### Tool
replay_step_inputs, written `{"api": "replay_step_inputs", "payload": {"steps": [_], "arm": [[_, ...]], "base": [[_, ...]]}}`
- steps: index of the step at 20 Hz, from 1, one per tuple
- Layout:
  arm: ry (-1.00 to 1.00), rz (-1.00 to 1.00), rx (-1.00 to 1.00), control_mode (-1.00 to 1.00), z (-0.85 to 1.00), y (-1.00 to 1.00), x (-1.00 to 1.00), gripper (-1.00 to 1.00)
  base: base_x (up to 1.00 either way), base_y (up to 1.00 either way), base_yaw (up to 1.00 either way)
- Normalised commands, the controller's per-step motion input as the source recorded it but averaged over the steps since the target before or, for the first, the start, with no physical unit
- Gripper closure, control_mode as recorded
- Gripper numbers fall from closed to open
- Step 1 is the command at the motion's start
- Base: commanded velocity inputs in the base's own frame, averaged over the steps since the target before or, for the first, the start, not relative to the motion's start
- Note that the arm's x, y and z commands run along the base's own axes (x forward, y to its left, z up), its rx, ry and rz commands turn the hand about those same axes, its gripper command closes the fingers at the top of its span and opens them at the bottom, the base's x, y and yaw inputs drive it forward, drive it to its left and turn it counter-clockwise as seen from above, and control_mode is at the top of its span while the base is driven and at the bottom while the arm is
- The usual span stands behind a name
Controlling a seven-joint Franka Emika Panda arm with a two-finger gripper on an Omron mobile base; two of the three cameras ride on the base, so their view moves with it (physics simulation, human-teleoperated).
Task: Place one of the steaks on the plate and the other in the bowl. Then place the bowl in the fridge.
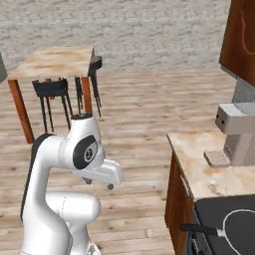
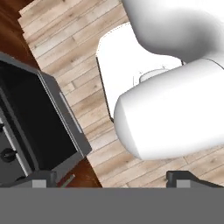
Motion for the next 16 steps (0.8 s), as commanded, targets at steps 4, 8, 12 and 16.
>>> {"api": "replay_step_inputs", "payload": {"steps": [4, 8, 12, 16], "arm": [[0.0, 0.0, 0.0, 1.0, 0.0, 0.0, 0.0, -1.0], [0.0, 0.0, 0.0, 1.0, 0.0, 0.0, 0.0, -1.0], [0.0, 0.0, 0.0, 1.0, 0.0, 0.0, 0.0, -1.0], [0.0, 0.0, 0.0, 1.0, 0.0, 0.0, 0.0, -1.0]], "base": [[0.12, 0.42, 0.83], [0.13, 0.43, 0.84], [0.18, 0.38, 0.77], [0.18, 0.38, 0.73]]}}
